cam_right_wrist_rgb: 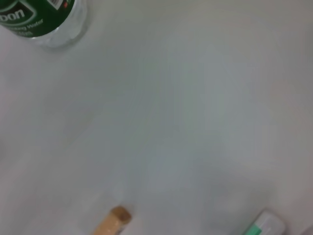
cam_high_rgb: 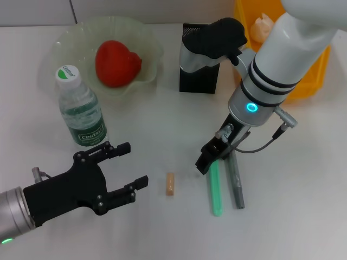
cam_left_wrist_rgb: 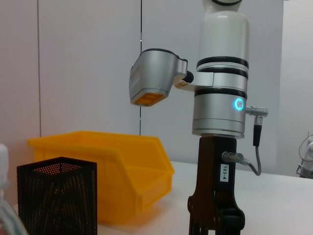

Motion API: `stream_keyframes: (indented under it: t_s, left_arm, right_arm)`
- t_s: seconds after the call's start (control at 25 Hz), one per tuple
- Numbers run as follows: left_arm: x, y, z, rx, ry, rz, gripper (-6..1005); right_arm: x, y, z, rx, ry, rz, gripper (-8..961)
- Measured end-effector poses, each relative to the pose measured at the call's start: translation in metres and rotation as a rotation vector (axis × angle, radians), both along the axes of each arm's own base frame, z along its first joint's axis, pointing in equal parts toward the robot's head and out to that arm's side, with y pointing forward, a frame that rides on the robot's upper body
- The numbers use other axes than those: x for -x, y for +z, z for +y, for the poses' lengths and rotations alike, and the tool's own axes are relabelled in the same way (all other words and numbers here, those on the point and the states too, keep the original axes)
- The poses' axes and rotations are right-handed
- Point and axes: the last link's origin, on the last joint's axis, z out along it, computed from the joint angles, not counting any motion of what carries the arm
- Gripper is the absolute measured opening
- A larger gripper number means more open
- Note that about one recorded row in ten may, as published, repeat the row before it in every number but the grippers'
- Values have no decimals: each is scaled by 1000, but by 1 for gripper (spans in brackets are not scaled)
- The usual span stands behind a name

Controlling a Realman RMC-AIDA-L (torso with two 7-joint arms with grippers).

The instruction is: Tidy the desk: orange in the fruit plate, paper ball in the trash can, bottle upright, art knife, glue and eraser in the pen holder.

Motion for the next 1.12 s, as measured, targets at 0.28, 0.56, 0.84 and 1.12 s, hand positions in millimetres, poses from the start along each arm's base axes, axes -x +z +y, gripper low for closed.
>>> stream_keyframes:
  t_s: [0.28, 0.56, 0.84, 1.12]
  left_arm:
    - [1, -2, 0, 2, 10, 2, 684]
    - [1, -2, 0, 2, 9, 2, 680]
    - [1, -2, 1, 2, 9, 4, 676]
    - [-1, -2, 3, 1, 4, 5, 671]
  right_arm:
    - [-1, -2, 0, 0, 12, -7, 615]
    - [0, -4, -2, 10, 24, -18, 504]
    - [0, -4, -1, 14, 27, -26, 358]
    - [-1, -6, -3, 33, 45, -49, 259]
